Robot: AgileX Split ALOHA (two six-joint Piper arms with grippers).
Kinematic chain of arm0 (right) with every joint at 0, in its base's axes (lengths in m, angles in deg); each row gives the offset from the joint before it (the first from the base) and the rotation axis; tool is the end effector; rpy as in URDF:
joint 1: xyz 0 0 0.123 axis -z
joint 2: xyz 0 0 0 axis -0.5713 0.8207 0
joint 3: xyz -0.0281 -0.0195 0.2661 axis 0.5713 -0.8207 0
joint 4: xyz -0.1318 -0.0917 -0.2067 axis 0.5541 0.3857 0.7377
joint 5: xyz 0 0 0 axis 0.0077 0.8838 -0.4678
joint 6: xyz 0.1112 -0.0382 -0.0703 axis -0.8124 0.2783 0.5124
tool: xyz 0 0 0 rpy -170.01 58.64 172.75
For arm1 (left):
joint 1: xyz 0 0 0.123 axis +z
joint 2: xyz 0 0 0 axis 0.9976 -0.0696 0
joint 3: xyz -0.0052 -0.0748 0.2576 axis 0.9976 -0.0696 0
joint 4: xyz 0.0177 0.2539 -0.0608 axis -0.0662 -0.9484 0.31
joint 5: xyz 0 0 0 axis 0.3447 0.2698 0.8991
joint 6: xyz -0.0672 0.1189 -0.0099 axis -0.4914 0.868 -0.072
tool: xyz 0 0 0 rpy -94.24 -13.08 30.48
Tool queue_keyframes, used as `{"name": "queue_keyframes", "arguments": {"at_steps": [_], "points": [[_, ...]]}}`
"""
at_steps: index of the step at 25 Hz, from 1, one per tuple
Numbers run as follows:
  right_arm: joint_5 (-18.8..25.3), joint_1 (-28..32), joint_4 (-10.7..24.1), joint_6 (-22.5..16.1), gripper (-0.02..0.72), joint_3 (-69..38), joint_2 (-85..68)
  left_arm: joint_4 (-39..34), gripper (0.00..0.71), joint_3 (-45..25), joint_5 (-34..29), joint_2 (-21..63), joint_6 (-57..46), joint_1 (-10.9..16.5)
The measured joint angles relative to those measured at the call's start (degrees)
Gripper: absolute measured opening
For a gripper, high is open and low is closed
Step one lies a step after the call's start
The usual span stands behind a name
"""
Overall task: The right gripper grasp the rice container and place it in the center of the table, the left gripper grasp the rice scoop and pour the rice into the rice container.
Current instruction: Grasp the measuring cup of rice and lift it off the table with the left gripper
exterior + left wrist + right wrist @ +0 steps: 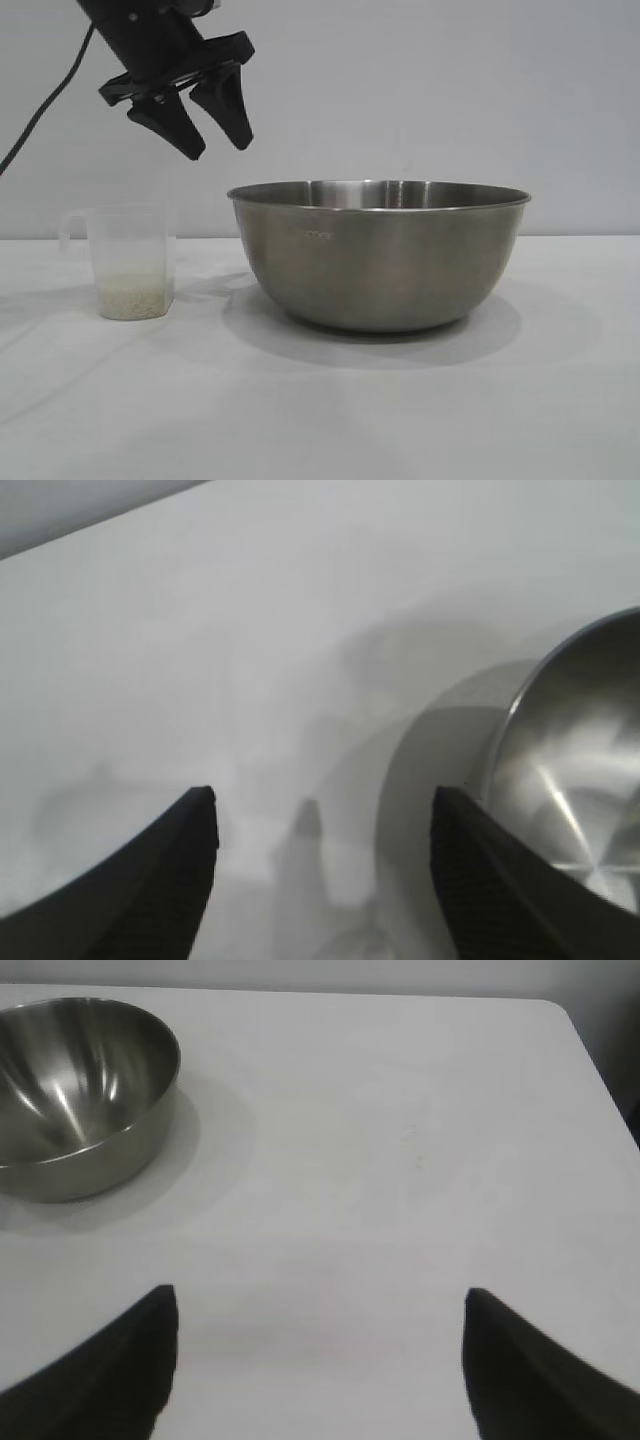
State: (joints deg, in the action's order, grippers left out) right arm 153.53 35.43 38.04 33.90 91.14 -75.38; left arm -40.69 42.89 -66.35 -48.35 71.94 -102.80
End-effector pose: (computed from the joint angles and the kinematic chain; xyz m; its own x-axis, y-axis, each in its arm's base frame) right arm 0.0547 0.0122 0.2495 -0.5138 -0.0731 -0.8548 -0.1095 0.9938 -0.0192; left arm 0.4435 -0.1708 0.1631 -0.6868 0.3210 -0.6521 0.5164 0.8468 -0.1272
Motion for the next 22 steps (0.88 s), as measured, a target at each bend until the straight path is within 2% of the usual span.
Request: {"name": "queue_keyframes", "arguments": {"at_steps": [5, 13, 22], "points": [[0.0, 0.0, 0.0, -0.1, 0.525, 0.0, 0.0, -8.0, 0.386, 0.0, -5.8, 4.0, -6.0, 0.0], [0.0, 0.0, 0.0, -0.1, 0.525, 0.0, 0.0, -23.4, 0.386, 0.0, -22.9, 7.6, -25.5, 0.0], [0.0, 0.0, 0.0, -0.1, 0.525, 0.0, 0.0, -25.4, 0.386, 0.0, -33.1, 14.3, -30.2, 0.0]]}}
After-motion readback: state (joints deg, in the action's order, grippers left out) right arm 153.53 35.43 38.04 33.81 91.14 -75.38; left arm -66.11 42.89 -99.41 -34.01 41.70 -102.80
